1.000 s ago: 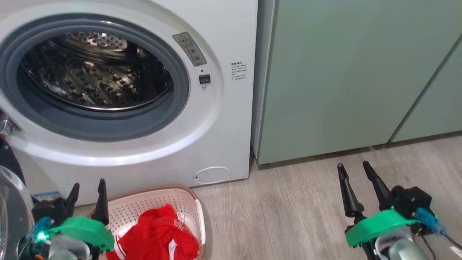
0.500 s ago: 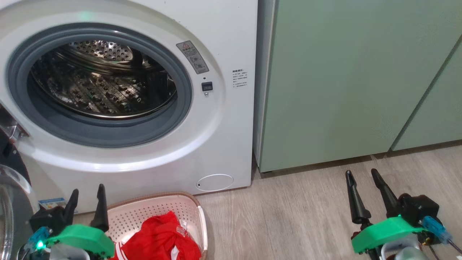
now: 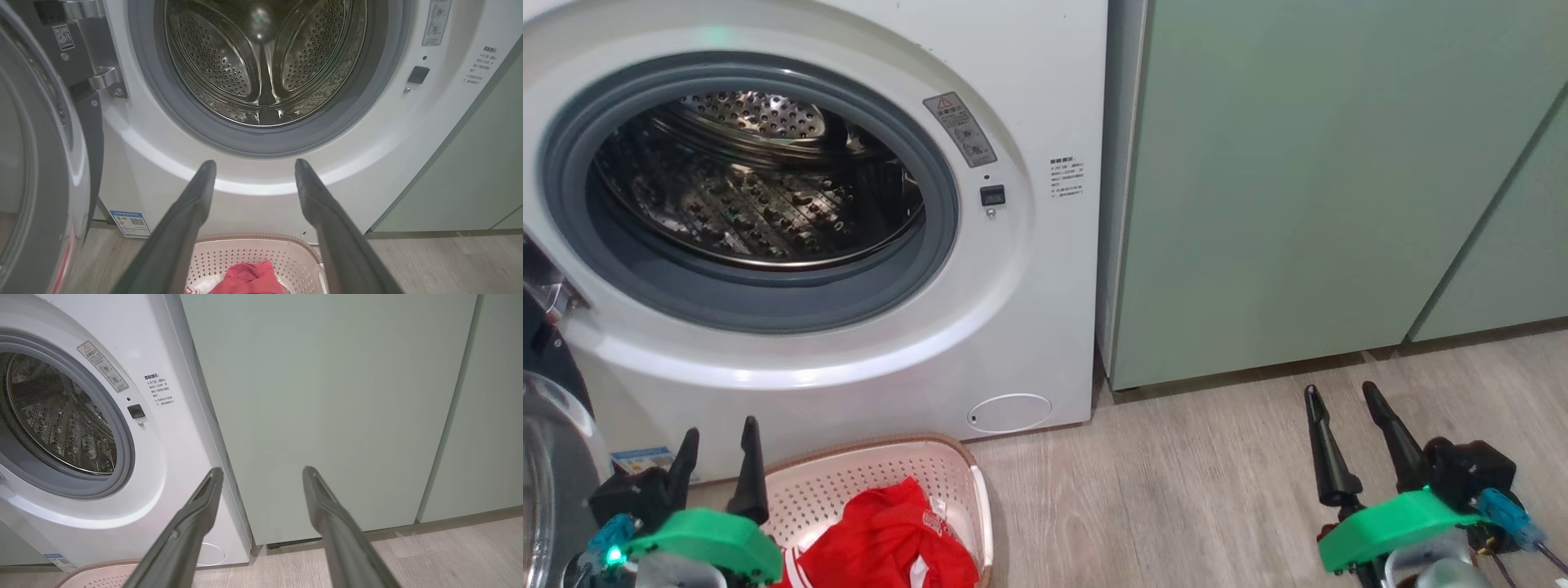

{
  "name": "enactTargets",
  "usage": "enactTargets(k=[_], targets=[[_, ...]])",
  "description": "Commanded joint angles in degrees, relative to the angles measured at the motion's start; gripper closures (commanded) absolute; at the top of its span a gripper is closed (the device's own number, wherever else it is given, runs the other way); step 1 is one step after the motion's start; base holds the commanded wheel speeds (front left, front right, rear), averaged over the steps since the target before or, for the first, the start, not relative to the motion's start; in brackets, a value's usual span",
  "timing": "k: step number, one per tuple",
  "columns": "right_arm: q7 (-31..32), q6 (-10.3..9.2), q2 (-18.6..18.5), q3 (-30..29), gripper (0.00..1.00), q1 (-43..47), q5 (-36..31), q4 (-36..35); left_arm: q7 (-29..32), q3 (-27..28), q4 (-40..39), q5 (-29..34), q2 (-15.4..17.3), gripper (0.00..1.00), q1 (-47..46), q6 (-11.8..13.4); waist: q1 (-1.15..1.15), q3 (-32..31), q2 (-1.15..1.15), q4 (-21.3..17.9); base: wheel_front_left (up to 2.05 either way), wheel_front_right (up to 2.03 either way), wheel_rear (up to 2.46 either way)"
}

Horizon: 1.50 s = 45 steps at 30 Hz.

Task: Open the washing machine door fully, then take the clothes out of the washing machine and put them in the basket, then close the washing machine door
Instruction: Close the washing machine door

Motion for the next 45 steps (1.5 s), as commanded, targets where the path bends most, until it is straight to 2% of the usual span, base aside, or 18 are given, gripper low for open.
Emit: enactTargets(k=[1,12,33,45], targets=[[-0.53,0.37,-0.42,1.4,0.0,-1.46,-0.5,-1.54,-0.53,2.75,-1.04,0.72,0.78,0.0,-2.38,-0.41,0.0,-0.02,0.0,-0.05,0.0,0.0,0.0],[-0.53,0.37,-0.7,1.57,0.0,-1.47,-0.42,-1.35,-0.53,4.2,-0.49,2.46,0.17,0.0,-2.73,-0.73,0.0,-0.17,0.0,-0.05,-0.34,0.34,0.0],[-0.53,0.37,-0.73,1.55,0.0,-1.49,-0.34,-1.38,-0.53,4.53,-1.12,3.39,-0.47,0.0,-2.9,-1.26,0.0,0.4,0.0,0.2,-1.86,1.86,0.01],[-0.53,0.37,-0.75,1.46,0.0,-1.44,-0.34,-1.23,-0.53,4.05,-1.98,3.4,-0.4,0.0,-2.48,-1.35,0.0,0.27,0.0,0.63,-0.56,0.56,0.0]])
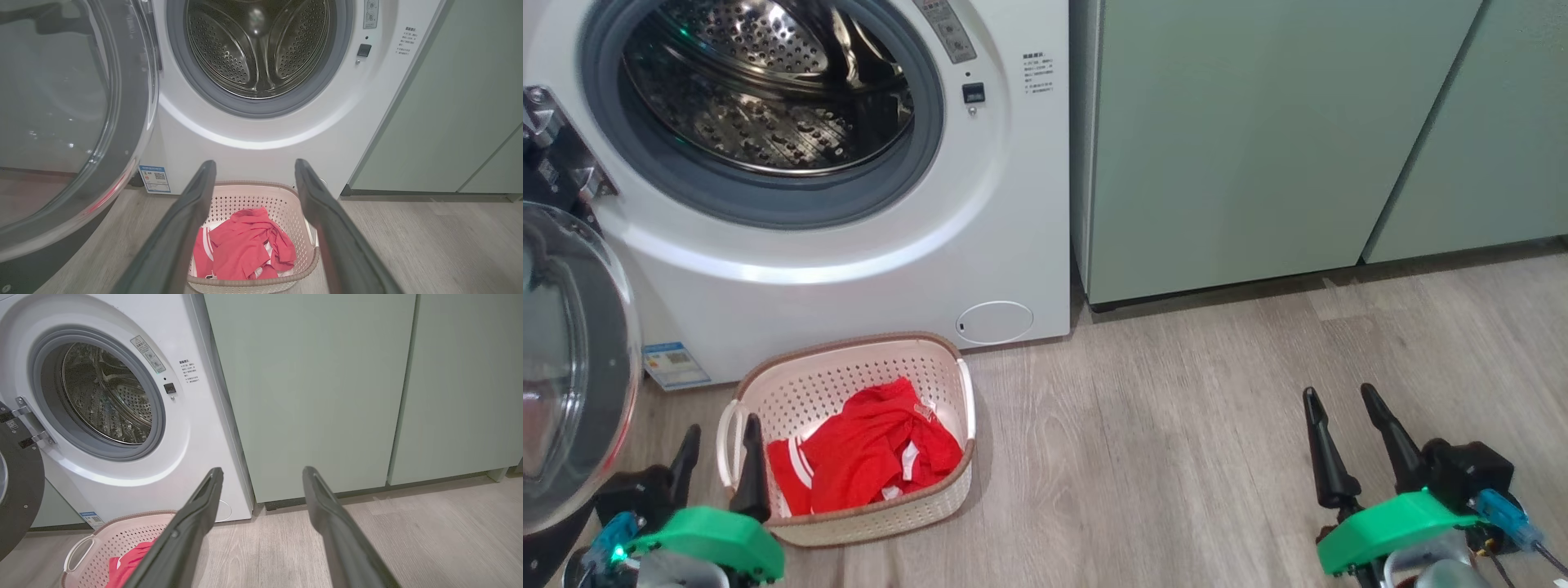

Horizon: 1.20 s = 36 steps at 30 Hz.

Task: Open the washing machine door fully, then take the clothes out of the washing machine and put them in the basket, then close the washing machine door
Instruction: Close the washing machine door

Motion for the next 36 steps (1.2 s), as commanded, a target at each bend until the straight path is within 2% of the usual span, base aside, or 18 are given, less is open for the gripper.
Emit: enactTargets(k=[1,7,12,23,24,36], targets=[[-0.53,0.37,-0.6,1.18,0.0,-1.42,-0.36,-1.54,-0.53,1.59,-1.87,-0.07,1.08,0.0,-2.26,-0.33,0.0,-0.1,0.0,0.12,0.0,0.0,0.0],[-0.53,0.37,-0.24,1.02,0.0,-1.13,-0.35,-1.59,-0.53,1.18,-1.71,-0.17,0.91,0.0,-2.24,-0.34,0.0,-0.41,0.0,1.36,0.0,0.0,0.0],[-0.53,0.37,-0.08,1.47,0.0,-0.95,-0.21,-1.53,-0.53,0.98,-1.83,0.62,0.61,0.0,-2.5,-0.34,0.0,-0.46,0.0,4.17,0.0,0.0,0.0],[-0.53,0.37,0.63,1.37,0.0,-1.08,-0.15,-1.64,-0.53,1.76,-1.52,2.28,-0.1,0.0,-3.47,-0.05,0.0,-0.65,0.0,14.46,0.0,0.0,0.0],[-0.53,0.37,0.63,1.37,0.0,-1.08,-0.15,-1.64,-0.53,1.76,-1.52,2.28,-0.1,0.0,-3.47,-0.05,0.0,-0.65,0.0,14.46,0.0,0.0,0.0],[-0.53,0.37,1.41,1.6,0.0,-2.21,-0.1,-1.49,-0.53,2.97,-0.16,3.5,0.1,0.0,-5.47,1.33,0.0,-0.15,0.0,26.38,0.0,0.0,0.0]])
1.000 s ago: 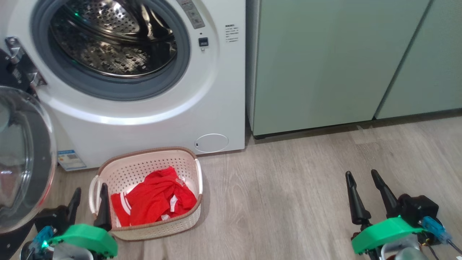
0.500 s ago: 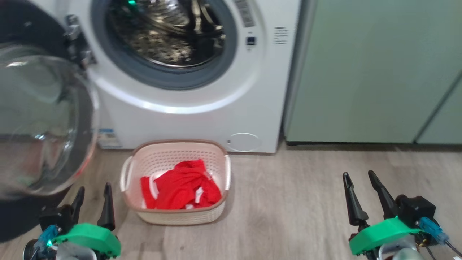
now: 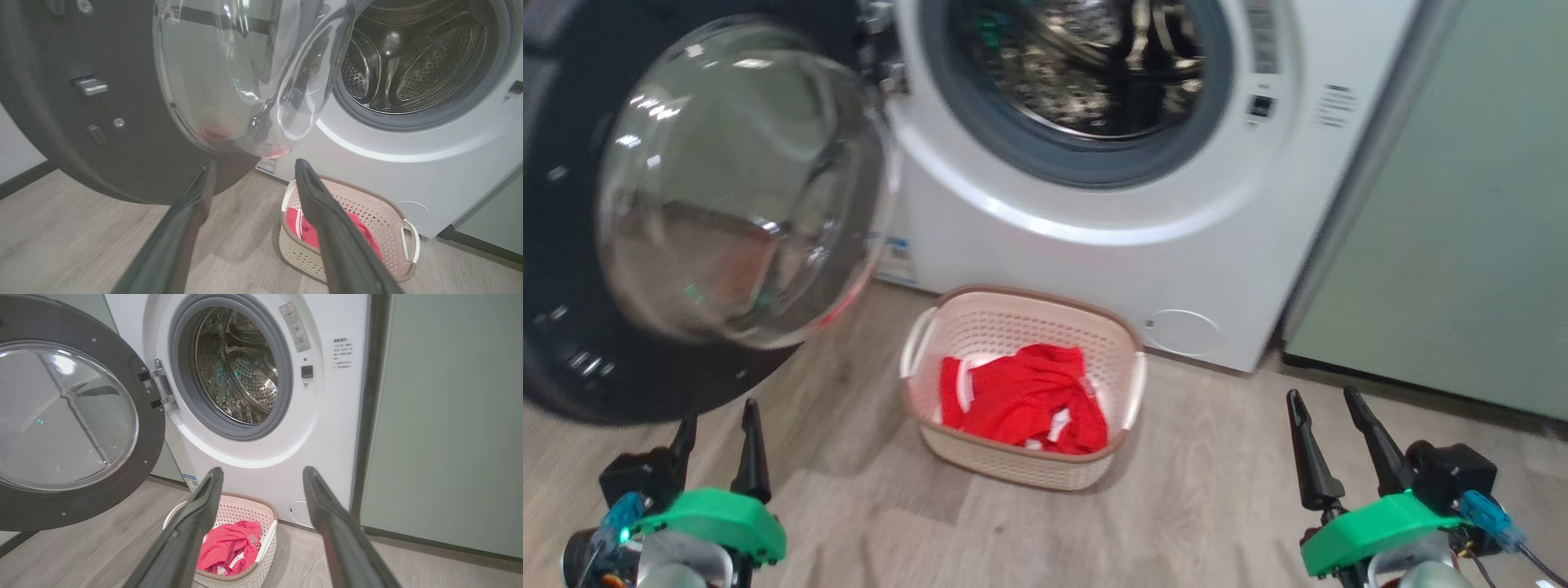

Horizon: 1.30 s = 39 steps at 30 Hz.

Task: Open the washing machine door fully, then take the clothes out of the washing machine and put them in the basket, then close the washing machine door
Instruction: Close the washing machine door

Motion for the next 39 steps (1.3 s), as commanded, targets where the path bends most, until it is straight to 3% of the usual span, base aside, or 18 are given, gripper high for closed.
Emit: enactTargets(k=[1,9,25,27,28,32,39], targets=[[-0.54,0.37,-0.17,0.98,0.0,-2.2,-0.14,-1.73,-0.53,1.93,-1.42,0.76,0.91,0.0,-3.44,0.22,0.0,0.16,0.0,3.02,0.0,0.0,0.0],[-0.54,0.37,0.09,0.7,0.0,-2.5,-0.15,-1.58,-0.54,2.52,-1.19,1.42,1.12,0.0,-4.49,0.9,0.0,0.09,0.0,9.65,0.0,0.0,0.0],[-0.54,0.37,-0.57,4.62,0.0,-7.25,0.64,-0.36,-0.54,8.41,-5.41,-0.77,-0.41,0.0,-3.02,1.34,0.0,3.14,0.0,11.99,0.0,0.0,0.0],[-0.54,0.37,-0.6,4.74,0.0,-7.24,0.71,-0.32,-0.54,9.76,-5.49,-2.4,-0.8,0.6,-3.11,0.98,0.0,3.12,0.0,11.97,0.0,0.0,0.0],[-0.54,0.37,-0.61,4.78,0.0,-7.16,0.78,-0.3,-0.54,10.56,-5.24,-3.46,-0.9,1.0,-3.29,0.74,0.0,3.08,0.0,11.93,0.0,0.0,0.0],[-0.54,0.37,-0.63,4.53,0.0,-6.74,0.9,-0.35,-0.46,13.49,-3.08,-9.53,-0.93,1.0,-5.07,-0.43,0.0,2.96,0.0,11.84,0.0,0.0,0.0],[-0.54,0.37,-0.46,3.07,0.0,-5.2,0.76,-0.56,7.72,20.72,3.32,-28.11,4.74,1.0,-14.15,-1.44,0.0,2.56,0.0,11.47,0.0,0.0,0.0]])
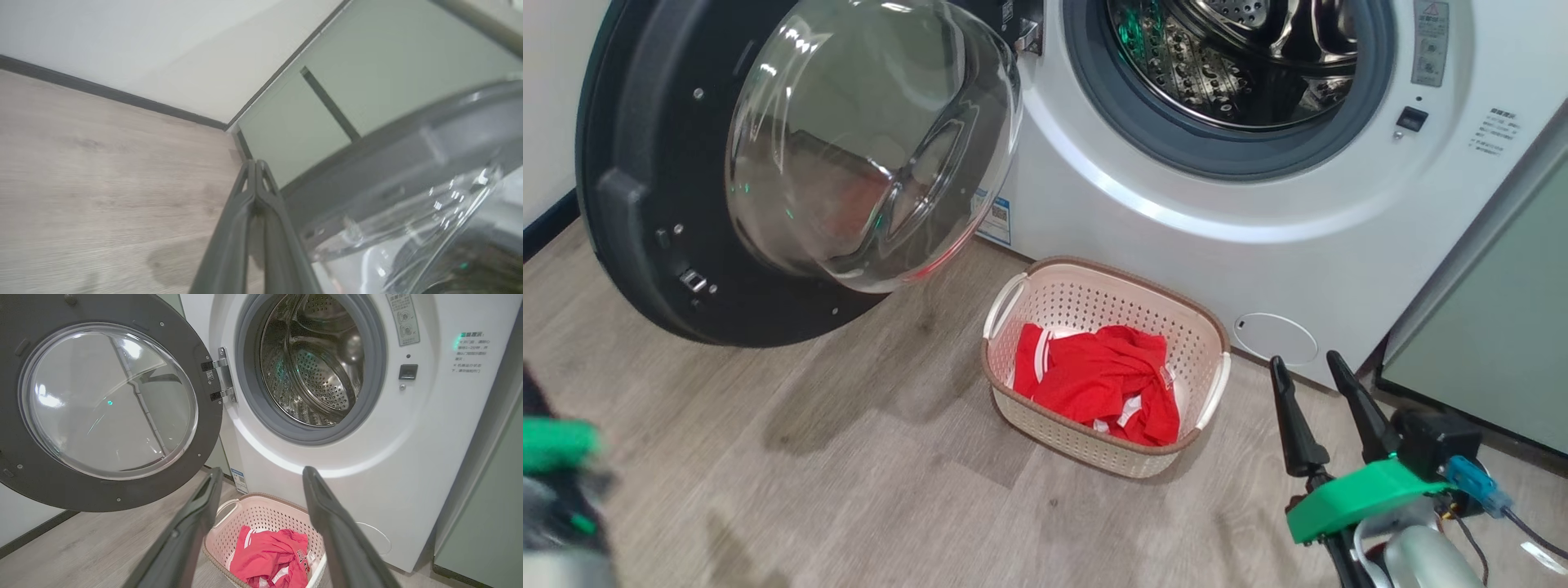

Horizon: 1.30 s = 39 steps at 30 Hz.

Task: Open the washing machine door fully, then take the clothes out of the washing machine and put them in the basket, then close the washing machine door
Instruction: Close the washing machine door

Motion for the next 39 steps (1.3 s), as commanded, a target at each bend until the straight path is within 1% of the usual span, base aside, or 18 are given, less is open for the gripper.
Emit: enactTargets(k=[1,5,8,11,16,20,23,27,32,37,39], targets=[[-0.54,0.37,-0.38,0.75,0.0,-0.38,0.12,-1.86,2.12,2.51,-1.04,-2.69,3.16,1.0,-4.36,-0.32,0.0,-0.13,0.0,-0.09,0.0,0.0,0.0],[-0.54,0.37,-0.03,-0.2,0.0,0.73,-0.15,-2.06,9.74,8.04,4.45,-11.99,8.62,1.0,-10.96,-0.09,0.0,-0.57,0.0,-0.55,0.0,0.0,0.0],[-0.54,0.37,0.21,-0.39,0.0,1.16,-0.37,-2.14,14.54,12.02,9.56,-17.46,13.05,1.0,-16.23,1.92,0.0,-0.72,0.0,-1.47,0.0,0.0,0.0],[-0.54,0.37,0.2,-0.34,0.0,1.24,-0.49,-2.08,18.41,13.93,13.9,-20.32,16.87,1.0,-20.59,4.58,0.0,-0.73,0.0,-2.57,0.0,0.0,0.0],[-0.54,0.37,-0.17,-0.06,0.0,1.3,-0.59,-2.05,24.16,16.41,19.16,-24.44,21.22,1.0,-27.37,9.62,0.0,-0.6,0.0,-4.35,0.0,0.0,0.0],[-0.54,0.37,-0.68,0.06,0.0,1.18,-0.69,-1.99,29.43,16.28,21.46,-25.87,23.76,1.0,-30.47,11.71,0.0,-0.25,0.0,-6.19,0.0,0.0,0.0],[-0.54,0.37,-1.15,0.08,0.0,1.23,-0.74,-2.0,32.56,15.13,21.67,-25.83,24.42,1.0,-31.91,12.91,0.0,-0.02,0.0,-7.56,0.0,0.0,0.0],[-0.54,0.37,-1.74,0.13,0.0,1.36,-0.69,-1.98,37.11,13.05,19.94,-25.46,24.19,1.0,-32.8,14.12,0.0,0.38,0.0,-9.15,0.0,0.0,0.0],[-0.54,0.37,-2.31,0.26,0.0,1.41,-0.64,-1.99,41.16,10.9,15.47,-24.9,22.68,1.0,-32.23,15.91,0.0,0.86,0.0,-10.6,0.0,0.0,0.0],[-0.54,0.37,-2.6,0.44,0.0,1.29,-0.53,-2.04,43.65,9.38,9.88,-24.03,20.95,1.0,-29.88,18.54,0.0,1.15,0.0,-11.48,0.0,0.0,0.0],[-0.54,0.37,-2.63,0.48,0.0,1.27,-0.53,-2.05,44.2,8.92,8.62,-23.7,20.72,1.0,-29.21,18.94,0.0,1.17,0.0,-11.61,0.0,0.0,0.0]])
